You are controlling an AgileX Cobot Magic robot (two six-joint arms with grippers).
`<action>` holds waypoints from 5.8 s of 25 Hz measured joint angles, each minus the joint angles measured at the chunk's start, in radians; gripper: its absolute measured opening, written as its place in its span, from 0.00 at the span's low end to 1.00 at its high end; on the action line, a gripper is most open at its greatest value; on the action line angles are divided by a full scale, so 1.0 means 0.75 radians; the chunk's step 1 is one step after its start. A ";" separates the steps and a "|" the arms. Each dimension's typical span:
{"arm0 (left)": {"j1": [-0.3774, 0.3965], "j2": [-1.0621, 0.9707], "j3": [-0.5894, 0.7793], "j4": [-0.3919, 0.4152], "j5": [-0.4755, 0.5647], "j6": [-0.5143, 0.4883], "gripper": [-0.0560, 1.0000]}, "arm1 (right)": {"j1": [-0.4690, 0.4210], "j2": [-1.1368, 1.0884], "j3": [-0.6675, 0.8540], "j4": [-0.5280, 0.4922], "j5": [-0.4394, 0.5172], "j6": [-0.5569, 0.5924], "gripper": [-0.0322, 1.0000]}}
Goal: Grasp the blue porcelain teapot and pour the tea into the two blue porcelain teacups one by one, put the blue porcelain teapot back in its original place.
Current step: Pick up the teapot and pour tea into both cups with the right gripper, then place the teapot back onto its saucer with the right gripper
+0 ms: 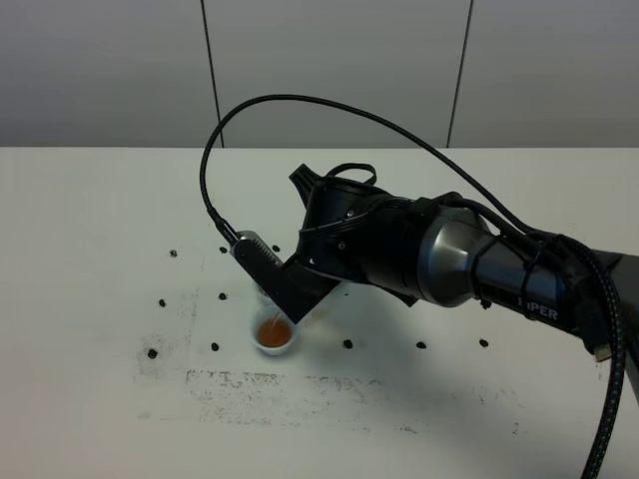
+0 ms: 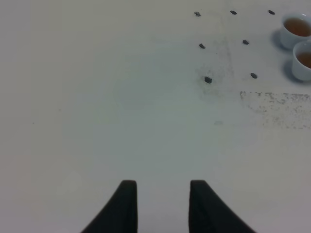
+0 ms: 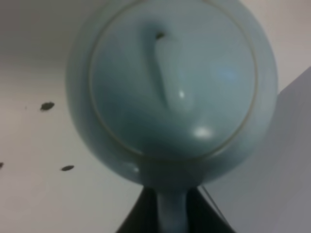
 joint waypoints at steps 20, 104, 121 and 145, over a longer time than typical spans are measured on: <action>0.000 0.000 0.000 0.000 0.000 0.000 0.33 | 0.004 0.001 0.000 -0.061 0.002 0.000 0.06; 0.000 0.000 0.000 0.000 0.000 0.000 0.33 | -0.266 -0.308 0.766 1.282 -0.769 0.851 0.06; 0.000 0.000 0.000 0.000 0.000 0.000 0.33 | -0.278 -0.277 0.731 1.289 -0.765 0.852 0.06; 0.000 0.000 0.000 0.000 0.000 0.000 0.33 | -0.451 -0.037 0.055 1.034 -0.449 1.081 0.06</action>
